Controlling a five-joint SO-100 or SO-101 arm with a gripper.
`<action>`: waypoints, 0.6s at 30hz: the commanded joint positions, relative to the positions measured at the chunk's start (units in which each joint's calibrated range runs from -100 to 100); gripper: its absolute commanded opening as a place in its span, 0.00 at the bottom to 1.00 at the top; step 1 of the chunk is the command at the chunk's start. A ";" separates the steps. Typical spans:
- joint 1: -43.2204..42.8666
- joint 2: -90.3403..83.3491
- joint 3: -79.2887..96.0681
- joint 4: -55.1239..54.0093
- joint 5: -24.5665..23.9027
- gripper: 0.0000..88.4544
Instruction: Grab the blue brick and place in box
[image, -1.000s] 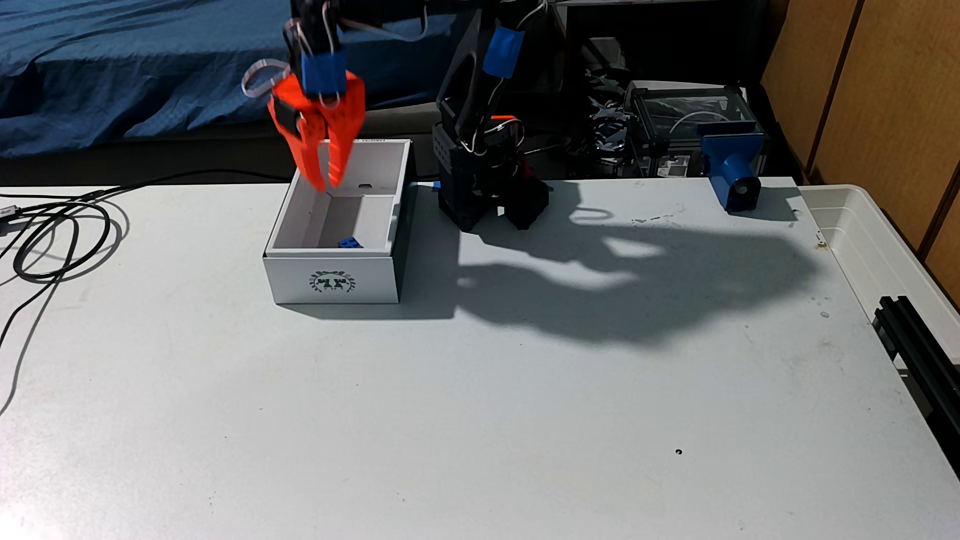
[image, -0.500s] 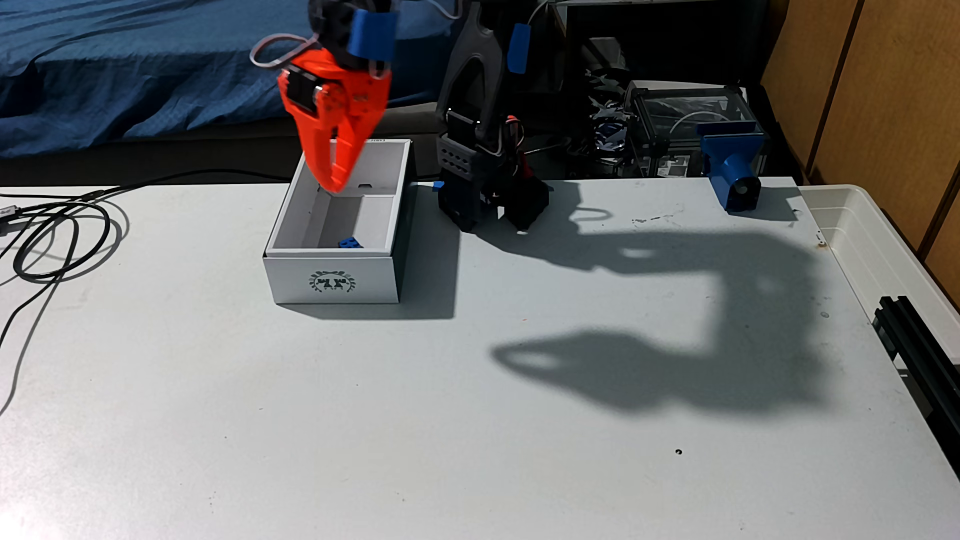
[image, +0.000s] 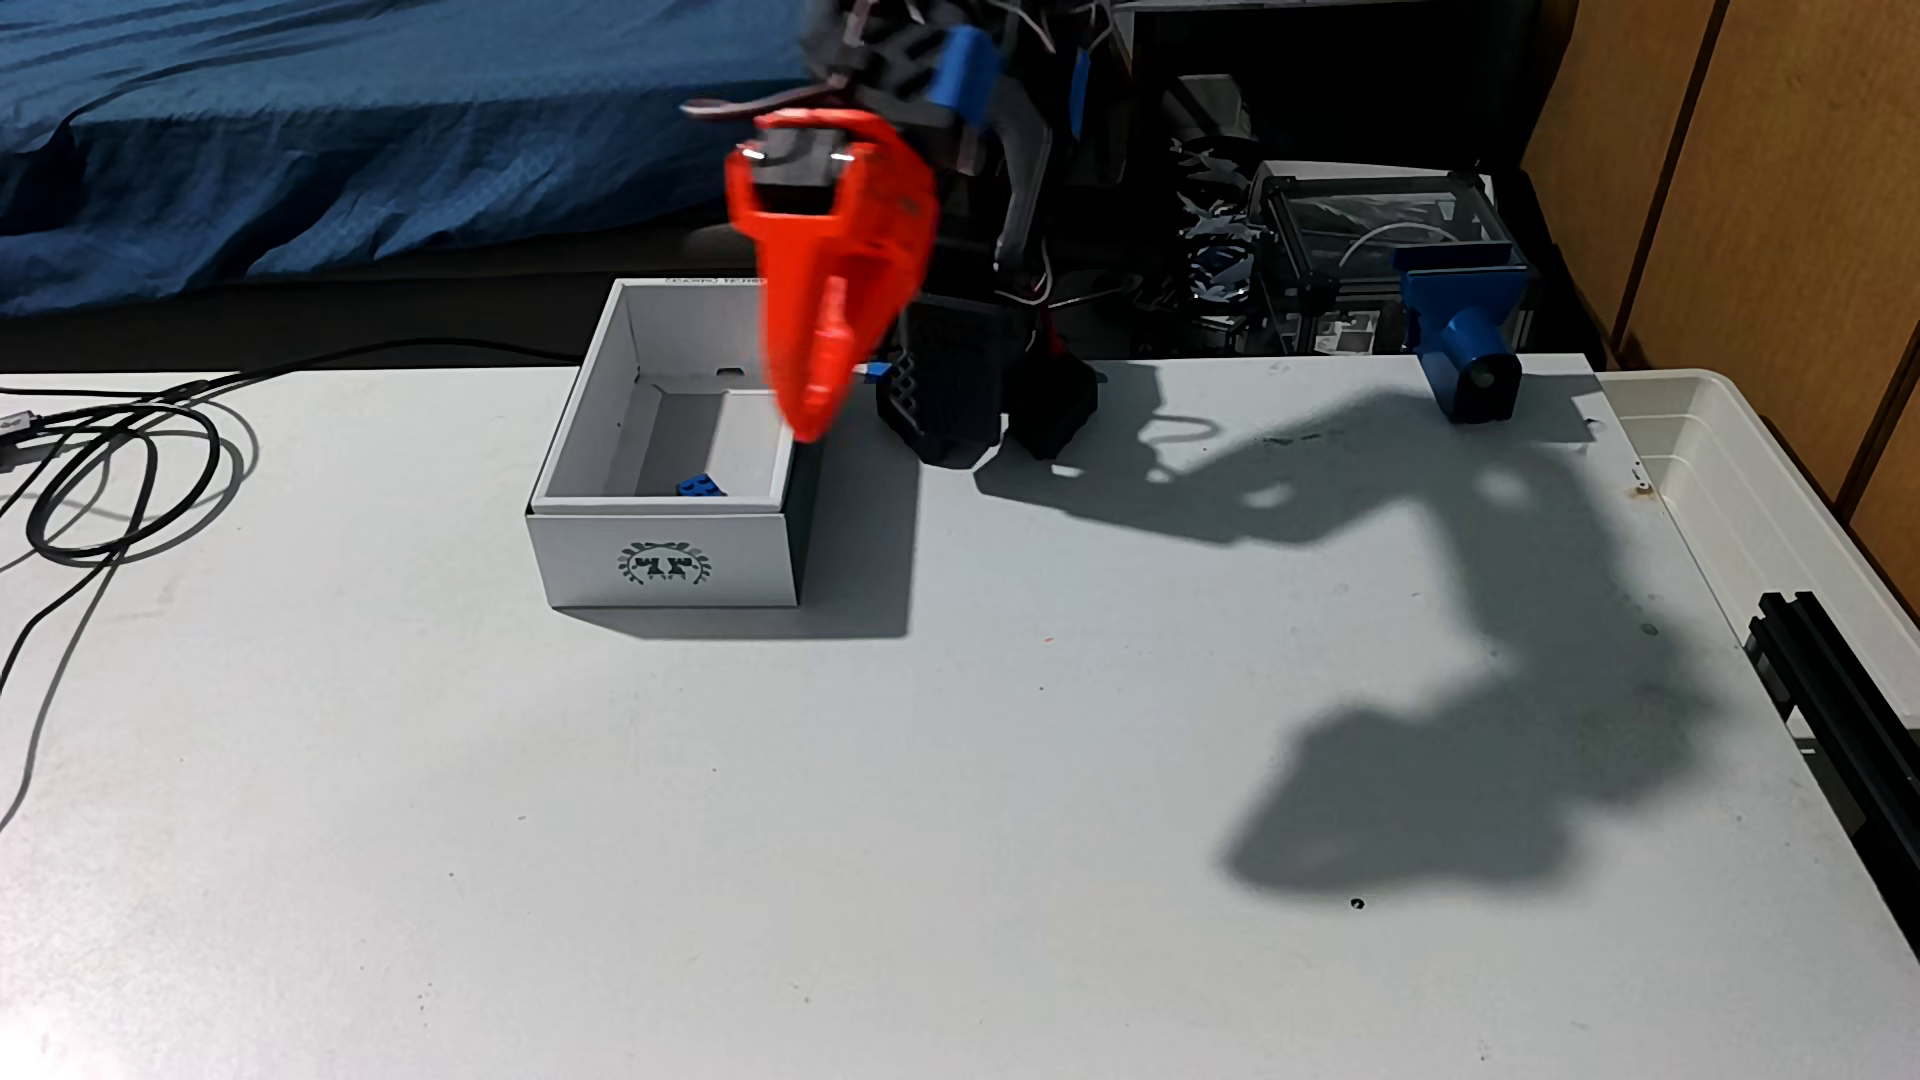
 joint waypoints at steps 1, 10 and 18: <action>-4.69 -11.02 11.20 -5.95 -0.13 0.01; -14.94 -25.74 26.99 -6.72 0.55 0.01; -15.02 -33.94 39.95 -5.86 5.45 0.01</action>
